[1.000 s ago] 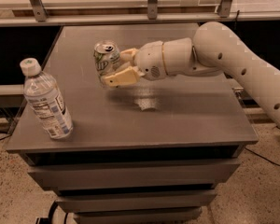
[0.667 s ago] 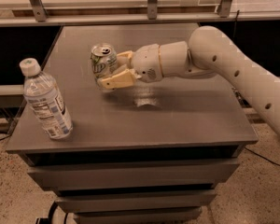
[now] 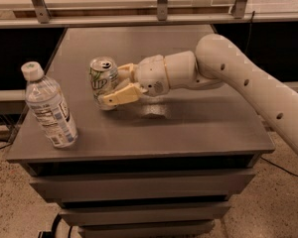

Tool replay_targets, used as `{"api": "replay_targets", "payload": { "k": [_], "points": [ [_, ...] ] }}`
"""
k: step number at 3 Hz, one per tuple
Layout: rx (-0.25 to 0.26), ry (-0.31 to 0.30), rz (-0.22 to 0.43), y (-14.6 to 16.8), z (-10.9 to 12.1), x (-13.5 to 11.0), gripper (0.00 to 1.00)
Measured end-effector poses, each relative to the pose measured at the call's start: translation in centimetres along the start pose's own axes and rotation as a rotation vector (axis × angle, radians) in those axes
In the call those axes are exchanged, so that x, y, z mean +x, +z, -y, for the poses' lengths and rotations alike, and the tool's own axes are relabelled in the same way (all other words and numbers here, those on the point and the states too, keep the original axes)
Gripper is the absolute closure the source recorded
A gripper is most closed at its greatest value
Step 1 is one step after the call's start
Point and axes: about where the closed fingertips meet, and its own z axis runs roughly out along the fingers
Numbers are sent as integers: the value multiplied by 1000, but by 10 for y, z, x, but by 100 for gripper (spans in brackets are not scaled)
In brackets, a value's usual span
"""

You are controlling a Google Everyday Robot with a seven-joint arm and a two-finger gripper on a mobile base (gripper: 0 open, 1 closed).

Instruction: Move 7up can near blue plastic bottle

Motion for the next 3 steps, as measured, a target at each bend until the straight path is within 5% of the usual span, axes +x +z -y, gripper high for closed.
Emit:
{"api": "replay_targets", "payload": {
  "k": [1,3],
  "points": [
    [-39,-8,4,5,-21,-5,100],
    [-74,-8,-8,15,-49,-5,59]
  ]
}}
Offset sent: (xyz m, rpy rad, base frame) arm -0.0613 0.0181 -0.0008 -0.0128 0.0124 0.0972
